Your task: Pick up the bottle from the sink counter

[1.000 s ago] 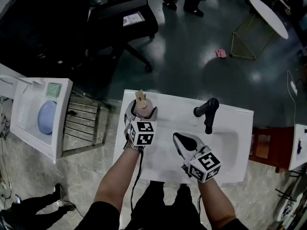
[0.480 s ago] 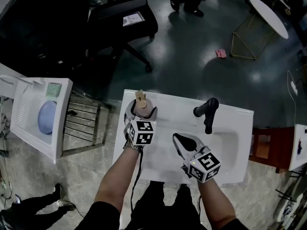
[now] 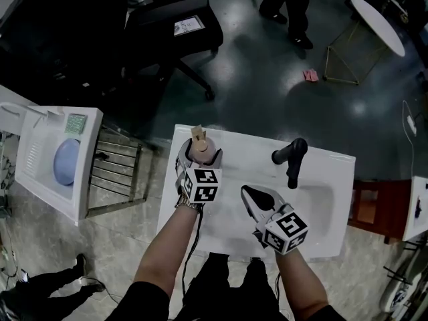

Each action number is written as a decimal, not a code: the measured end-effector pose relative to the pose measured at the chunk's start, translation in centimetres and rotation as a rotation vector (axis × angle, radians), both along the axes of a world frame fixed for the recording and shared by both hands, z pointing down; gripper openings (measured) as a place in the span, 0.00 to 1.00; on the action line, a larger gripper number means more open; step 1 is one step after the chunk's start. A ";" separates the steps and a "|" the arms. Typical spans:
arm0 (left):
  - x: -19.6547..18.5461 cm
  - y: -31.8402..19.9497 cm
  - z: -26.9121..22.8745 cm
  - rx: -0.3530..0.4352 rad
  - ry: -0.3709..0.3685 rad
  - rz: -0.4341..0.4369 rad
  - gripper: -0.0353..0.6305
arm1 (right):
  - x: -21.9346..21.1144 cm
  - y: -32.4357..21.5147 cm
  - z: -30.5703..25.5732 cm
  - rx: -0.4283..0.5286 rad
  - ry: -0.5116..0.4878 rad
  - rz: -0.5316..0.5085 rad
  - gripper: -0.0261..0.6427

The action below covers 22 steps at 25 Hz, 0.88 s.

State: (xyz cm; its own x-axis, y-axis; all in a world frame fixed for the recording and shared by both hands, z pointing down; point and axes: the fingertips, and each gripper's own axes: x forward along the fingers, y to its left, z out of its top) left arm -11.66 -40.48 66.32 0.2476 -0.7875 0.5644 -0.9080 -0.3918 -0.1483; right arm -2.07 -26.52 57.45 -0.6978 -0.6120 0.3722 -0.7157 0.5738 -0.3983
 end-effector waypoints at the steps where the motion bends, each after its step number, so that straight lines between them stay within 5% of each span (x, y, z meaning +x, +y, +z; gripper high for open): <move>1: 0.0 0.0 0.0 0.001 0.000 0.002 0.66 | 0.0 -0.1 0.0 0.000 0.000 0.000 0.04; 22: 0.2 0.5 -0.1 -0.004 0.016 0.059 0.65 | 1.3 0.3 0.1 -0.004 -0.009 0.014 0.04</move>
State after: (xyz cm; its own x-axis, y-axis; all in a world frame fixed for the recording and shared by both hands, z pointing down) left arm -11.51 -39.93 66.20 0.3027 -0.7692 0.5628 -0.8855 -0.4454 -0.1324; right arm -0.77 -26.26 57.60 -0.6929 -0.6202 0.3678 -0.7196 0.5625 -0.4071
